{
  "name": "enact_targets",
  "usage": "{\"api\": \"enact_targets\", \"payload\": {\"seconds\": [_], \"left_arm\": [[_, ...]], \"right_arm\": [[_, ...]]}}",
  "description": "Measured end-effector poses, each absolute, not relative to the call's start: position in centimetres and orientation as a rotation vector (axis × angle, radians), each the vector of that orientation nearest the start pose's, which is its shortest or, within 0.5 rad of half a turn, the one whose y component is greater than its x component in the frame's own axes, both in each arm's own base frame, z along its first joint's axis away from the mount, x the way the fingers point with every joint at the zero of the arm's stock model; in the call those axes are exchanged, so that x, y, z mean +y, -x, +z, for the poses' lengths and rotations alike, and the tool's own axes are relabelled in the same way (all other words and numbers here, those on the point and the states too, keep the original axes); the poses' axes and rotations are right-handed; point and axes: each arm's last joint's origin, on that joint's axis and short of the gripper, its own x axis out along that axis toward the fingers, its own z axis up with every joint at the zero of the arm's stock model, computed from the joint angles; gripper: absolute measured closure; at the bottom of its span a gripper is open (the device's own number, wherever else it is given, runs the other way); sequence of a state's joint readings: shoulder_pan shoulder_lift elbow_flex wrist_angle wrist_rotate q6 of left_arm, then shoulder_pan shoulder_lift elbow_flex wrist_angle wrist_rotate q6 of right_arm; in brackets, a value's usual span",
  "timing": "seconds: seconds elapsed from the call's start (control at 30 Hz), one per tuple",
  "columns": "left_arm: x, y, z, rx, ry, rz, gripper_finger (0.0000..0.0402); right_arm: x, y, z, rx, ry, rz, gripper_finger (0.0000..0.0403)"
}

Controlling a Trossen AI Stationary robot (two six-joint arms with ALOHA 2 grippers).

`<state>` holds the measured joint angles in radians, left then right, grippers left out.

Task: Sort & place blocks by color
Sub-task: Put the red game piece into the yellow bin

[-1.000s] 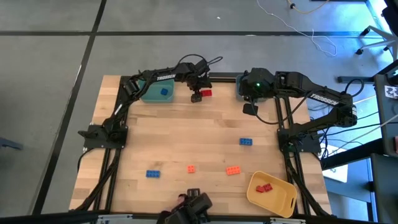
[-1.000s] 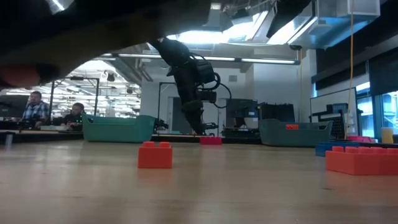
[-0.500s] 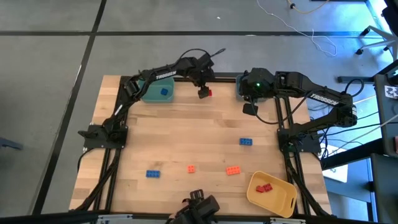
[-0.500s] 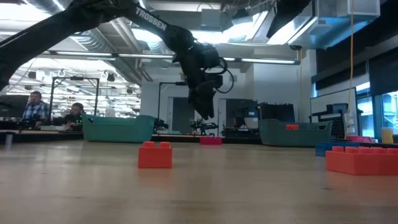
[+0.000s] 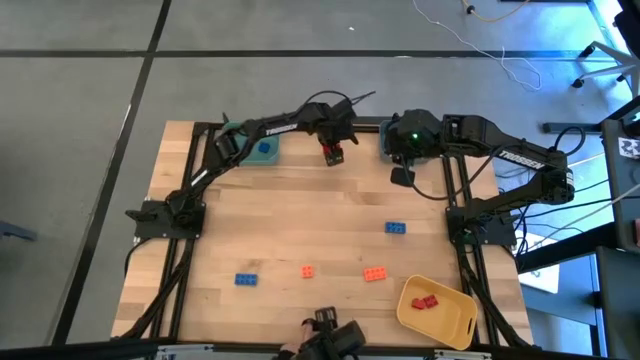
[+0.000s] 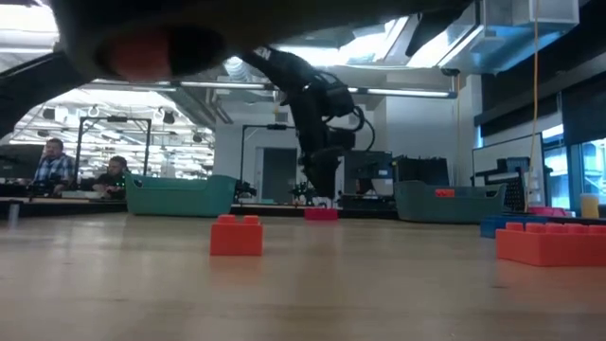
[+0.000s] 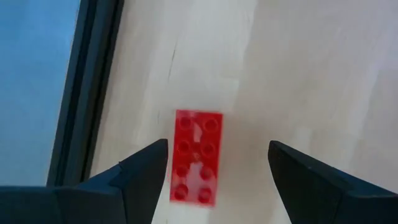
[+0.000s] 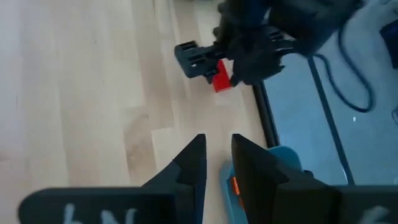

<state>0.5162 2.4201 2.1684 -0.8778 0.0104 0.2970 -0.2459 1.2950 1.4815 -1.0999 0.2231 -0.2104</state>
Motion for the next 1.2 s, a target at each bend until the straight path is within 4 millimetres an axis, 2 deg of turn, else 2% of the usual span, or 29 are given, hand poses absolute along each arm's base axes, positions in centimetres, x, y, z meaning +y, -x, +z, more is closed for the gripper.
{"api": "enact_targets", "payload": {"seconds": [0.13,0.33,0.63,0.73,0.93,1.1,1.2], "left_arm": [[25.9,-43.8,18.8,1.176,0.07,0.294,0.0131],[28.0,-41.0,18.3,1.272,0.209,0.26,0.0131],[29.7,-39.4,18.3,1.294,-0.049,0.011,0.0131],[29.9,-39.6,18.4,1.262,-0.076,0.005,0.0131],[29.3,-40.6,18.5,1.17,0.065,0.015,0.0131],[28.0,-41.9,18.7,1.143,0.032,0.006,0.0131],[27.9,-42.4,18.5,1.14,-0.005,0.044,0.0131]], "right_arm": [[-6.3,-22.8,38.6,0.962,0.177,-0.328,0.0325],[-6.3,-22.8,38.6,0.963,0.181,-0.327,0.0325],[-6.3,-22.8,38.6,0.965,0.183,-0.327,0.0325],[-6.3,-22.7,38.6,0.969,0.182,-0.327,0.0325],[-6.4,-22.7,38.6,0.971,0.189,-0.349,0.0324],[-6.4,-22.8,38.6,0.961,0.169,-0.366,0.0324],[-6.4,-22.8,38.6,0.959,0.161,-0.371,0.0324]]}}
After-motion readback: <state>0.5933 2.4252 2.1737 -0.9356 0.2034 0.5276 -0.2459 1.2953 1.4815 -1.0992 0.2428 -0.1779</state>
